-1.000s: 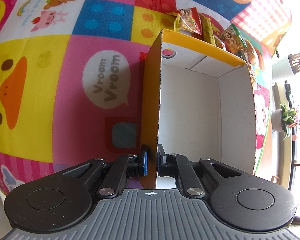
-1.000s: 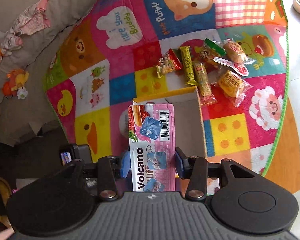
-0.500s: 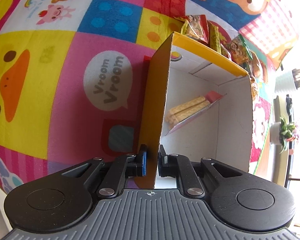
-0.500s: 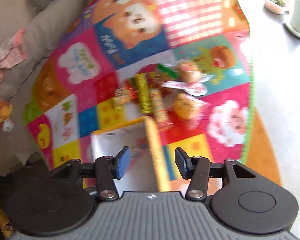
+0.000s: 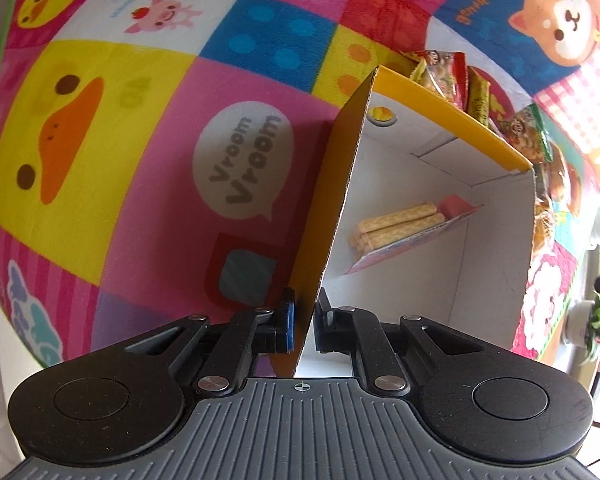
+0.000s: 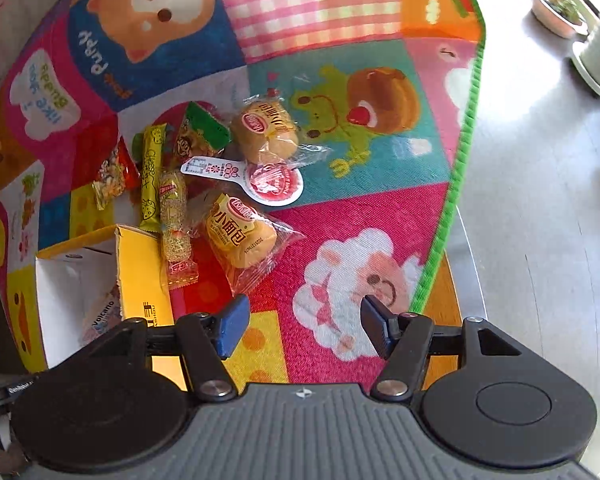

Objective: Organize objects
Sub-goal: 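Grasp a wrapped bread bun with the right tool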

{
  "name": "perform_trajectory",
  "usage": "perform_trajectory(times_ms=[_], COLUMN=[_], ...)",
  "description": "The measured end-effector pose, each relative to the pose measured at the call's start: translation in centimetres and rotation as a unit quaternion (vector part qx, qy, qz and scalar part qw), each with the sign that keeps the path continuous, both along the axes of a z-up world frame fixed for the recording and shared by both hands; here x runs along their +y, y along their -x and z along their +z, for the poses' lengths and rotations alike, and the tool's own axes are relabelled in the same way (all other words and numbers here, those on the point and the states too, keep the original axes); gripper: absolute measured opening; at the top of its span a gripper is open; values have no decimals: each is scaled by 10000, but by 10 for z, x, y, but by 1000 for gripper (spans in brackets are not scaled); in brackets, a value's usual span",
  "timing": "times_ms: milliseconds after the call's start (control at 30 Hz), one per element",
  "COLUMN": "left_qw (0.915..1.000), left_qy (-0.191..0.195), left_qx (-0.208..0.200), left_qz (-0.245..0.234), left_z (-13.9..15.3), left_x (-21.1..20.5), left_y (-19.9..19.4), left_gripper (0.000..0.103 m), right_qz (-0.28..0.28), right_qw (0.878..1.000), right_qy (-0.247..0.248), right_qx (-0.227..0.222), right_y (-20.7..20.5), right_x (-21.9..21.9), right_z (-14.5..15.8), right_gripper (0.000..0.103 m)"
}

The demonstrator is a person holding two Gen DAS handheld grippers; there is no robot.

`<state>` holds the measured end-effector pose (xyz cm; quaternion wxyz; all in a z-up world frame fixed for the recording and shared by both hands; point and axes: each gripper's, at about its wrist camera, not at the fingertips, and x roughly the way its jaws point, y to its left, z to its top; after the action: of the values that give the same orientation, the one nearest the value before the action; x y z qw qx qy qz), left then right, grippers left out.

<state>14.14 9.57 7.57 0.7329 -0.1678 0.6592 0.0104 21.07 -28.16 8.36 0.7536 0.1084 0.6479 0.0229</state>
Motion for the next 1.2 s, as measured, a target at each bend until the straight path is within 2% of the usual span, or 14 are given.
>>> perform_trajectory(times_ms=[67, 200, 400, 467, 533, 600, 700, 733, 900, 1000, 1200], left_qw=[9999, 9991, 9980, 9977, 9970, 9956, 9938, 9936, 9938, 9949, 9943], left_qy=[-151, -381, -546, -551, -586, -670, -751, -761, -650, -504, -305], left_qx=[36, 187, 285, 345, 421, 483, 586, 601, 538, 415, 195], left_qz=[-13, -34, -151, -183, -281, -433, -566, -587, -726, -775, -1002], left_z=[0, -2, 2, 2, 0, -4, -11, -13, -15, -14, -15], left_x=[-6, -13, -18, -21, -25, -30, -35, -36, -40, -43, -48], left_y=[-1, 1, 4, 5, 6, 9, 15, 16, 12, 9, -1], left_gripper=[10, 10, 10, 10, 10, 10, 10, 10, 9, 9, 8], right_qz=[570, 1535, 1959, 2077, 2109, 2048, 1916, 1867, 1396, 934, 20], right_qw=[9984, 9876, 9805, 9777, 9767, 9778, 9808, 9818, 9894, 9941, 9976], right_qy=[20, 265, 161, 294, 384, 418, 324, 256, -228, -450, -669], right_qx=[-46, -209, -50, 56, 123, 167, 187, 224, 320, 304, 186], right_y=[-14, -35, -62, -69, -74, -77, -71, -66, -32, -7, 49], right_x=[12, 40, 69, 79, 84, 84, 79, 76, 49, 29, 13], right_z=[-14, -35, -62, -74, -82, -86, -81, -77, -52, -31, 25], right_gripper=[64, 67, 67, 74, 75, 72, 57, 56, 55, 54, 54])
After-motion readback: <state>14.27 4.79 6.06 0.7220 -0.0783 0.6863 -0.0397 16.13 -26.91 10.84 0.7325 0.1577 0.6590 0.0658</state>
